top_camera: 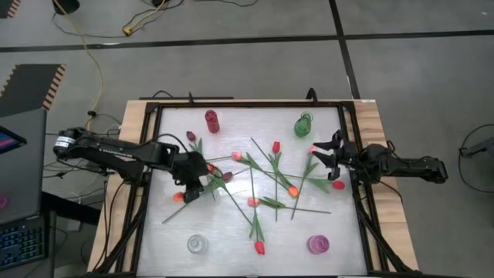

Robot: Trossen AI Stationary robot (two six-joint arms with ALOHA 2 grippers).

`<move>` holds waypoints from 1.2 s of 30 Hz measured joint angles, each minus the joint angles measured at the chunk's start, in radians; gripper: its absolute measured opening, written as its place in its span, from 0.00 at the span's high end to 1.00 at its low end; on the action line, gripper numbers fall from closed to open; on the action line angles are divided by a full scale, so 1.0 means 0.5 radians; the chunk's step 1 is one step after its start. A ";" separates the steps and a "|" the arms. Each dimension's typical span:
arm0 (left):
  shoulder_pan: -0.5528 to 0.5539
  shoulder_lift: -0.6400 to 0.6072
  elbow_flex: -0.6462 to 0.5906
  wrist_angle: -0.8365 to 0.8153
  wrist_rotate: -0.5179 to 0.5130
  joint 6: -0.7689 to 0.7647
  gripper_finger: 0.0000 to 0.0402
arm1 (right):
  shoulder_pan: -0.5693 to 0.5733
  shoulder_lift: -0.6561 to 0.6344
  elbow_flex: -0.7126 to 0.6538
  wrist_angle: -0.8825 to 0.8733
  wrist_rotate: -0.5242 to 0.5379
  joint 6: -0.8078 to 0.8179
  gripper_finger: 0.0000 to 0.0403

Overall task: Sort flowers into vase by color
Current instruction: Put the orange flower into the green vase

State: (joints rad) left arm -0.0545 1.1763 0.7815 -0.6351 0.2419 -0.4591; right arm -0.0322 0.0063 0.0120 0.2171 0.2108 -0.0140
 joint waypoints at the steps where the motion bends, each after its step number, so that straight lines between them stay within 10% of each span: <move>1: 0.024 0.000 0.022 0.012 0.007 -0.030 0.99 | 0.000 0.000 0.001 0.016 0.000 -0.039 0.56; 12: 0.359 0.019 0.059 0.587 0.249 -0.654 0.99 | -0.001 0.275 0.206 0.020 0.001 -0.525 0.55; 36: 0.505 0.431 0.060 1.464 0.468 -1.668 0.99 | 0.019 1.952 1.108 0.227 -0.001 -1.610 0.55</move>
State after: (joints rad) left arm 0.1982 1.3916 0.8116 0.0971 0.4762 -1.2930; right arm -0.0226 0.9823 0.5662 0.3305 0.2105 -0.8190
